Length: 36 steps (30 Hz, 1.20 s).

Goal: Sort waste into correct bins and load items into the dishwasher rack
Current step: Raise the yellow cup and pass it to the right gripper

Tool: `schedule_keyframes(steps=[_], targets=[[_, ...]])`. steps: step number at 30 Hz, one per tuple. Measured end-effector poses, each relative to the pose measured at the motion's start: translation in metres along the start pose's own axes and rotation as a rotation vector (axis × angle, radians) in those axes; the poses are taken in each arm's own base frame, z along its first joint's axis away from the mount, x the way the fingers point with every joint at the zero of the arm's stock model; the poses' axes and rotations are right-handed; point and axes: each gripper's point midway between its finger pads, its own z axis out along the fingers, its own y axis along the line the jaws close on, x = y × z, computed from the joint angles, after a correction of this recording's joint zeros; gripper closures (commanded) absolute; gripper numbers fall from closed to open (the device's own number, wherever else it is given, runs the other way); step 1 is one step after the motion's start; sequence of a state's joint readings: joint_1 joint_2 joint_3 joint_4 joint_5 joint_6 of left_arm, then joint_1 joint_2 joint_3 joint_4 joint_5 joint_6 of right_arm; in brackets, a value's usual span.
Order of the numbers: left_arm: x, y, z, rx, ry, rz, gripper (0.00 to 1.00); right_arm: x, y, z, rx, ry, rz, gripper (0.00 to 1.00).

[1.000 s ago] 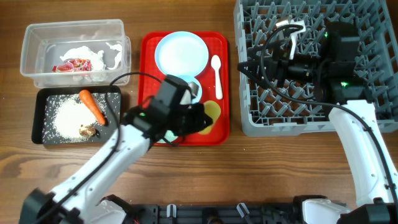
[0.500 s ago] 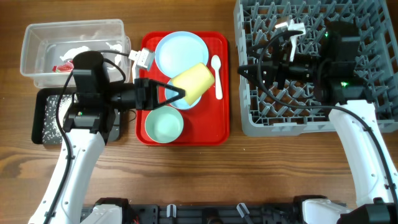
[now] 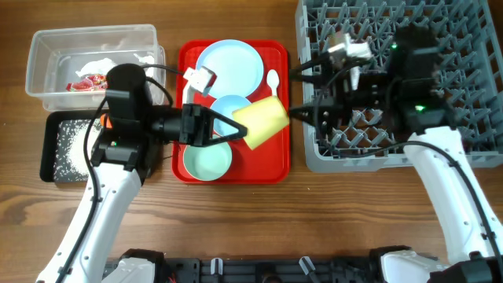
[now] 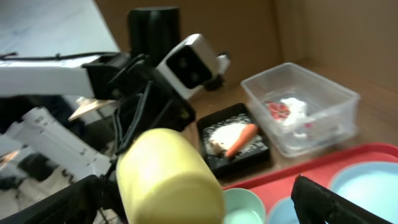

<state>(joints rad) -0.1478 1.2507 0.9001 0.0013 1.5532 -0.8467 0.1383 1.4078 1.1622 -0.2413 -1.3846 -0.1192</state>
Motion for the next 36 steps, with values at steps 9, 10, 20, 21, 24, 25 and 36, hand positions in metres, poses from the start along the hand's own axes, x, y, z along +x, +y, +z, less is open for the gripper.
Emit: schedule_keyframes(steps=[9, 10, 20, 21, 24, 25, 36], targets=[[0.000, 0.000, 0.000, 0.002, 0.003, -0.002, 0.96, 0.024, -0.006, 0.012, -0.091, 0.023, 0.064, 0.00], [0.000, 0.000, 0.000, 0.002, 0.003, -0.002, 0.96, 0.025, -0.005, 0.013, -0.097, 0.024, 0.061, 0.00], [0.000, -0.001, 0.000, 0.002, 0.003, 0.002, 0.96, 0.029, 0.015, 0.034, -0.184, 0.048, 0.026, 0.34], [0.000, -0.001, 0.000, 0.002, 0.003, 0.002, 0.96, 0.029, 0.015, 0.034, -0.185, 0.048, 0.027, 0.41], [-0.002, -0.002, -0.001, 0.000, -0.004, 0.025, 0.96, 0.027, 0.018, 0.031, -0.203, 0.039, 0.035, 0.55], [-0.003, -0.002, -0.002, -0.001, -0.007, 0.029, 0.96, 0.027, 0.018, 0.030, -0.207, 0.035, 0.040, 0.55], [-0.003, -0.002, -0.002, -0.001, -0.007, 0.033, 0.96, 0.028, 0.018, 0.031, -0.205, 0.039, 0.044, 0.27]])
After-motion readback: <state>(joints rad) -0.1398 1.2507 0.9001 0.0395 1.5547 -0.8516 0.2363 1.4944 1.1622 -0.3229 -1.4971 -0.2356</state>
